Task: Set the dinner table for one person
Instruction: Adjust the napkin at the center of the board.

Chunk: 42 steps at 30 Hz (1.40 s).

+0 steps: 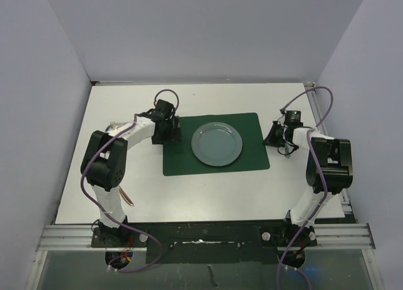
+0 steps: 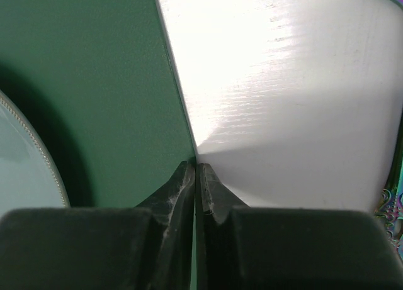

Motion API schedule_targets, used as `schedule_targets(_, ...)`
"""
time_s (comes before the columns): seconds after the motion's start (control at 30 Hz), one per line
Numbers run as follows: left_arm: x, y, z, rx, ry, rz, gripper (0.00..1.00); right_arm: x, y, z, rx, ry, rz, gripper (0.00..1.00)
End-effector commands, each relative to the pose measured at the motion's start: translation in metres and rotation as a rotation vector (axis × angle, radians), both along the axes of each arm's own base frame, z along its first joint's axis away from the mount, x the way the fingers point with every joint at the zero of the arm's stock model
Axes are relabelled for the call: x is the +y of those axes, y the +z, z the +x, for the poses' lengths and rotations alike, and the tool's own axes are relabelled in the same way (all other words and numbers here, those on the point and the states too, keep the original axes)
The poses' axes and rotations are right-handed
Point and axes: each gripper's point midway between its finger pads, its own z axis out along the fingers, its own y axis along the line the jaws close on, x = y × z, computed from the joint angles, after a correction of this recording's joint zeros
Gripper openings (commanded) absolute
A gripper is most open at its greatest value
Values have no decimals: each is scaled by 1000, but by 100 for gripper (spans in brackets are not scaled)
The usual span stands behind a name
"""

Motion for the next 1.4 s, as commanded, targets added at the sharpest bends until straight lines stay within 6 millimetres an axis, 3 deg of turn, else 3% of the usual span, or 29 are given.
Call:
schedule_targets(0.0,-11,14,19,-62,-13,-28,73,3,-36,-42,176,14,-11,0)
schedule_targets(0.63,-17,15,28,-68,-22,-39,73,2,-5,-58,143,1,-25,0)
schedule_targets(1.37,-15,12,22,-56,-30,-34,73,-2,-10,-26,145,18,-44,0)
